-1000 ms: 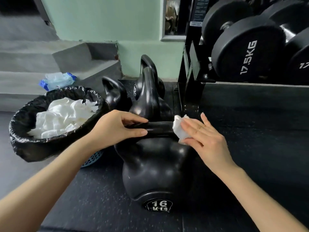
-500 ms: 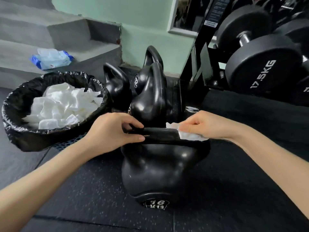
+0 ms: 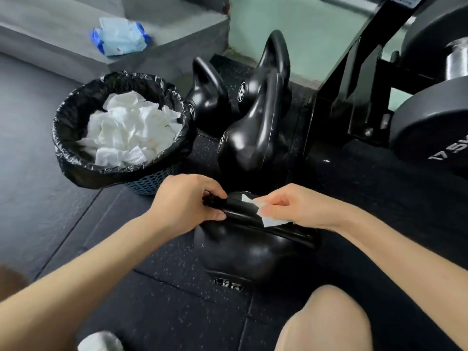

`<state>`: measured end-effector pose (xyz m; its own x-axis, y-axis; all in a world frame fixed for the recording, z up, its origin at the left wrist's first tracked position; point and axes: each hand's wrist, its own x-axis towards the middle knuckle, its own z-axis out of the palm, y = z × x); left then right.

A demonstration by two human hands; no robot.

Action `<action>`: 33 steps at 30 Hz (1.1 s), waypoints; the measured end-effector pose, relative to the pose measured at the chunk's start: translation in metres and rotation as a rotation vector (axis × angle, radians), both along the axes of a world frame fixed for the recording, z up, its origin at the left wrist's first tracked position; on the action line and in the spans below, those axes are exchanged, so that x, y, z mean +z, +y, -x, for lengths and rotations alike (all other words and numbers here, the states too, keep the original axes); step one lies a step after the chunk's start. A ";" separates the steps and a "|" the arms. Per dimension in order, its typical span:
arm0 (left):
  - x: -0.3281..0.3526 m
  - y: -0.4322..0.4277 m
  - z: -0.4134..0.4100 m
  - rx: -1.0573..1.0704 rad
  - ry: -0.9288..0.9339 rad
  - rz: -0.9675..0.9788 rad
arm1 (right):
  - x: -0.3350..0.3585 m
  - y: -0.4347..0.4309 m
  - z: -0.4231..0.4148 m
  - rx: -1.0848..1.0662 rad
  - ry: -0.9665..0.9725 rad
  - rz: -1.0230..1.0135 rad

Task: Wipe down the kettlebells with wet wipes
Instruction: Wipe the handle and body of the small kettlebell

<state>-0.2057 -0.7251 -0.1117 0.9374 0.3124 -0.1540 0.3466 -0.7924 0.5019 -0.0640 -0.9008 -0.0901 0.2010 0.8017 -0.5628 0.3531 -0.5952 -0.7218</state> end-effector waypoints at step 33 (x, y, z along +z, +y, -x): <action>0.015 -0.036 0.009 1.005 0.329 0.891 | -0.007 0.038 -0.026 0.007 0.374 0.408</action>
